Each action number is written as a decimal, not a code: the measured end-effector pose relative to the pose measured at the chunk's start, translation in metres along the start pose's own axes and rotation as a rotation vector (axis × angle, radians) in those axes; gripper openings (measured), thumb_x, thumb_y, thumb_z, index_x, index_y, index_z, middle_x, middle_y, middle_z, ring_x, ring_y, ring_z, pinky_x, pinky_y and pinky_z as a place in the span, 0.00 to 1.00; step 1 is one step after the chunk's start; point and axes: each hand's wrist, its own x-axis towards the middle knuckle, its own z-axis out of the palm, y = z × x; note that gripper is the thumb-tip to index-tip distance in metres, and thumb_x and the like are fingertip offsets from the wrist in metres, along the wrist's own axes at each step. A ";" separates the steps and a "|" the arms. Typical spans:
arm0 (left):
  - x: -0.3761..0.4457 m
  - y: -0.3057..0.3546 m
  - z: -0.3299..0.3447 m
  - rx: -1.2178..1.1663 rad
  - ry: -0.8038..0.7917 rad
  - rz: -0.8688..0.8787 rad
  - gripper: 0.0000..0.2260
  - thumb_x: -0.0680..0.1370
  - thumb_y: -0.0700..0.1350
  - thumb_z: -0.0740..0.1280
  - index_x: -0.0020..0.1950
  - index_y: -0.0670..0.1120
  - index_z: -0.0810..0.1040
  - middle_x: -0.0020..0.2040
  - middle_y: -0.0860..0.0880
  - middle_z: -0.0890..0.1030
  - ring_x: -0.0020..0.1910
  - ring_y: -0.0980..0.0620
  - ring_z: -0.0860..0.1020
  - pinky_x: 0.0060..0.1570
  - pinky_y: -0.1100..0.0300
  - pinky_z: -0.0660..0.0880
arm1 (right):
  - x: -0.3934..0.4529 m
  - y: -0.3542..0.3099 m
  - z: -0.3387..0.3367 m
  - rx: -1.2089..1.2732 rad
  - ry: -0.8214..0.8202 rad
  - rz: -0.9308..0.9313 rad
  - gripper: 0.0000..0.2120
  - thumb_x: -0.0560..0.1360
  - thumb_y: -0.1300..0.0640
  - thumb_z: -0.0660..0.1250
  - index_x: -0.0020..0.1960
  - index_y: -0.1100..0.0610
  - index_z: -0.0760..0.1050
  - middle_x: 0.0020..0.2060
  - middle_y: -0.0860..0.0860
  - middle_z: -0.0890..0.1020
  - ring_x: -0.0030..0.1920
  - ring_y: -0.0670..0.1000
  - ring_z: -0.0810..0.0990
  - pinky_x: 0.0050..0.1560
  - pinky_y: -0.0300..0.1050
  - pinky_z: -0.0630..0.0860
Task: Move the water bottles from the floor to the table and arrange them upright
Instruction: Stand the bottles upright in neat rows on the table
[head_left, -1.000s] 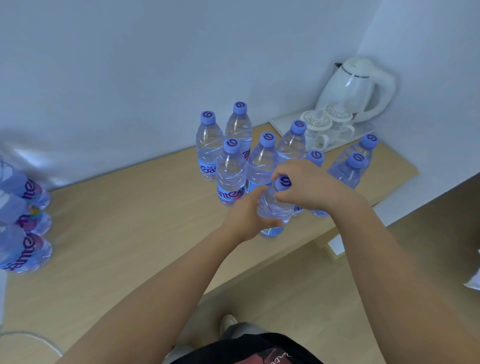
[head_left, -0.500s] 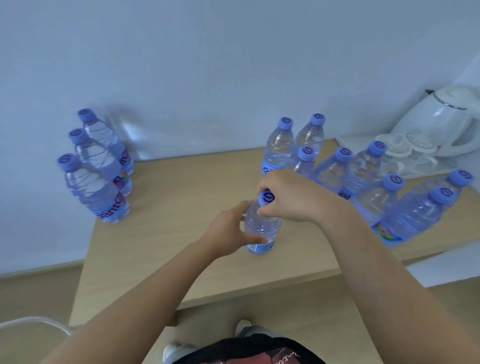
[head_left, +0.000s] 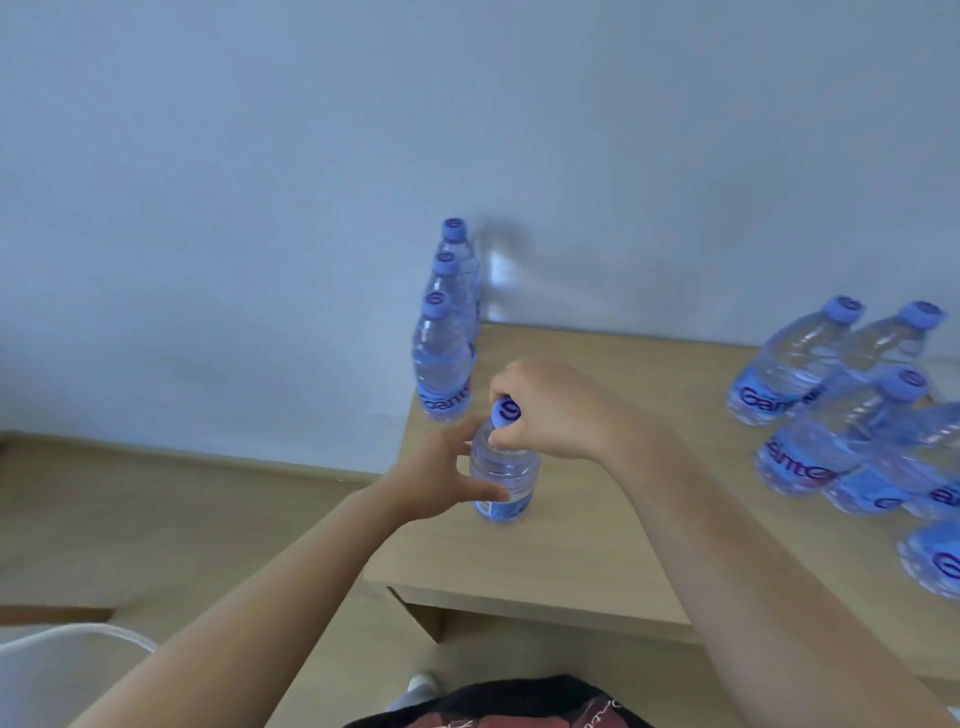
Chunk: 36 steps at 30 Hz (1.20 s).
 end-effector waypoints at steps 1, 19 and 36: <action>-0.002 -0.005 -0.007 0.005 0.007 -0.005 0.29 0.64 0.52 0.77 0.51 0.77 0.66 0.50 0.74 0.75 0.49 0.80 0.70 0.40 0.80 0.69 | 0.006 -0.007 0.002 -0.007 0.011 -0.015 0.08 0.69 0.59 0.66 0.44 0.64 0.75 0.37 0.55 0.73 0.35 0.51 0.66 0.30 0.43 0.61; -0.020 -0.031 -0.017 0.025 0.470 0.011 0.38 0.57 0.61 0.76 0.61 0.51 0.65 0.53 0.58 0.69 0.51 0.59 0.71 0.48 0.66 0.67 | 0.039 -0.035 0.002 0.075 -0.132 -0.058 0.17 0.70 0.61 0.65 0.57 0.48 0.74 0.36 0.39 0.72 0.35 0.41 0.72 0.32 0.36 0.67; -0.007 -0.046 -0.057 -0.014 0.136 0.099 0.26 0.61 0.55 0.77 0.51 0.71 0.68 0.53 0.64 0.72 0.52 0.70 0.71 0.45 0.75 0.65 | 0.043 -0.048 0.013 0.033 0.050 0.023 0.13 0.69 0.52 0.68 0.38 0.60 0.68 0.33 0.53 0.68 0.32 0.51 0.63 0.29 0.44 0.56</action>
